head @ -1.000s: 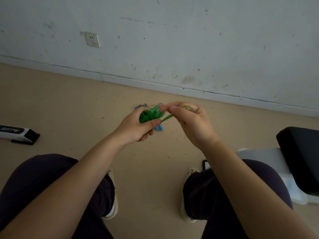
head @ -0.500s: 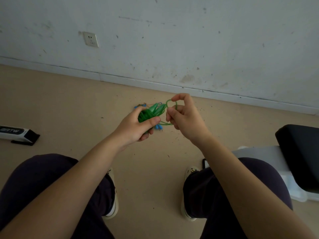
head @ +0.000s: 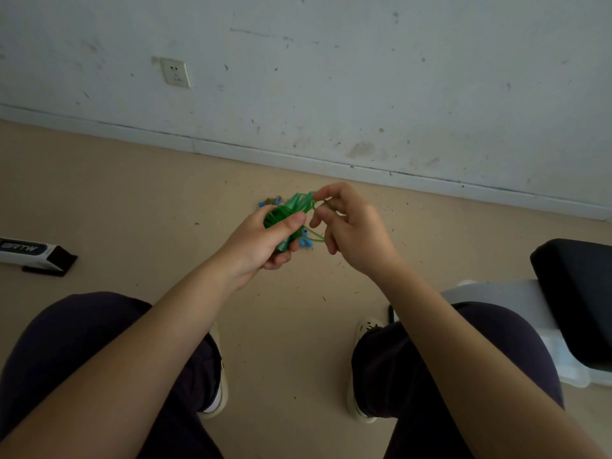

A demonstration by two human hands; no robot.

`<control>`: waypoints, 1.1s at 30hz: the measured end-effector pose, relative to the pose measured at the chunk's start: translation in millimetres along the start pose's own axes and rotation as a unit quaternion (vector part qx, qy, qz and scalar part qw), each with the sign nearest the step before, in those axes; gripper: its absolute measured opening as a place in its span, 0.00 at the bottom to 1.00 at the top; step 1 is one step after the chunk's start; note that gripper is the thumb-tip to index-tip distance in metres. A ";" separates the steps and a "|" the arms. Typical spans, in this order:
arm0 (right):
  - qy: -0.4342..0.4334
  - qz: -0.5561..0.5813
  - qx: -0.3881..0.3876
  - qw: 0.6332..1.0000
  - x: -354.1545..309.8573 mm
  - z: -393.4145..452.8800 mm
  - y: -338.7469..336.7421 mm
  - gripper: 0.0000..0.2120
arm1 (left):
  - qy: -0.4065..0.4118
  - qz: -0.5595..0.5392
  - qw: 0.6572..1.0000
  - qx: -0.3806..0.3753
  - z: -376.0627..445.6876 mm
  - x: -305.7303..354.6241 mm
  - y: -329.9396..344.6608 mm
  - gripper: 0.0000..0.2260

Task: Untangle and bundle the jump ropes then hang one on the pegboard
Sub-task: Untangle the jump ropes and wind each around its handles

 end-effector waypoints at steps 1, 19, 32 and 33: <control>-0.003 0.006 -0.003 1.000 -1.0 -0.3 0.2 0.06 | 0.000 -0.007 1.000 -0.006 0.2 0.7 0.2 0.15; -0.023 0.010 0.041 0.999 4.1 3.7 -10.2 0.08 | 0.004 -0.065 0.994 -0.085 -4.9 8.3 8.9 0.15; 0.018 0.083 0.052 0.995 6.9 0.7 -9.6 0.08 | 0.019 -0.021 0.995 -0.098 -6.7 12.5 10.9 0.09; 0.027 0.105 0.062 0.992 8.5 0.1 -10.7 0.08 | 0.018 -0.013 0.996 -0.090 -6.6 12.1 10.1 0.09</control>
Point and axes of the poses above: each hand's wrist, its own z-axis towards the middle knuckle, its own y-axis out of the palm, x = y × z, the point moved 7 cm from there along z, towards the middle knuckle, and after that the axes turned 5 degrees about z, right-handed, at the moved point
